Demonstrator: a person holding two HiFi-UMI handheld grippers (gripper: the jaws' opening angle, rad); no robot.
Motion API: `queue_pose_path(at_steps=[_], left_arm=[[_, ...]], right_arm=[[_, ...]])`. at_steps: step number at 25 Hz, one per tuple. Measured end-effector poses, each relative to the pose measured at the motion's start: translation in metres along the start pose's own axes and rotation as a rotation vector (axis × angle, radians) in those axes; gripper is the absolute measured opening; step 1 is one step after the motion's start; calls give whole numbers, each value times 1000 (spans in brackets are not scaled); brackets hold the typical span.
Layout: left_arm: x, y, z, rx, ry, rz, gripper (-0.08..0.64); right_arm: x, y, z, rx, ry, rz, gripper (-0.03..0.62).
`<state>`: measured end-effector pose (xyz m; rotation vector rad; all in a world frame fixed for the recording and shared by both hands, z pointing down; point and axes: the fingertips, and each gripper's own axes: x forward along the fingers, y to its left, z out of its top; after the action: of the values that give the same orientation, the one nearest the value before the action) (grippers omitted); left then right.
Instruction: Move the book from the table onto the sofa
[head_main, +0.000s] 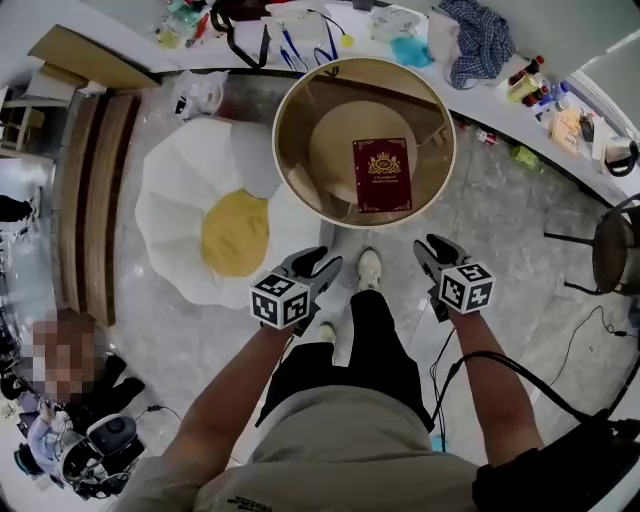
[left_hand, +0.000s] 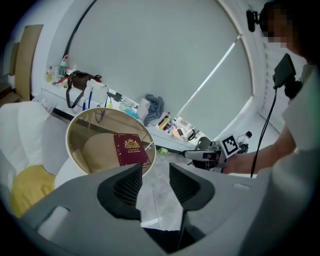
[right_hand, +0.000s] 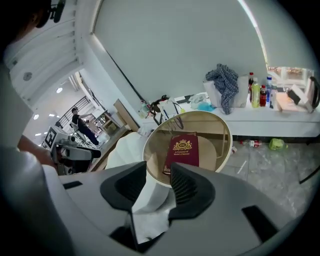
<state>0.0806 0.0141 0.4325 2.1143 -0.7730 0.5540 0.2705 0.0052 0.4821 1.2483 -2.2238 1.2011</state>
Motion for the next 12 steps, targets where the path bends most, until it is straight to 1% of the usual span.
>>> queue_pose_path(at_steps=[2,5,9,12], left_arm=[[38,23,7,-30,16,5,161],[89,61,1,-79,65,21,176],[150,116,-18,-197,111,52,196],[188,142,-24,-220,125,53,206]], right_arm=[[34,-29,4,36,34,9,150],[82,-64,-2,84,83,13,152],[137,-108,-11,117,116,3,152],[168,-135,-18,136,129,-8,152]])
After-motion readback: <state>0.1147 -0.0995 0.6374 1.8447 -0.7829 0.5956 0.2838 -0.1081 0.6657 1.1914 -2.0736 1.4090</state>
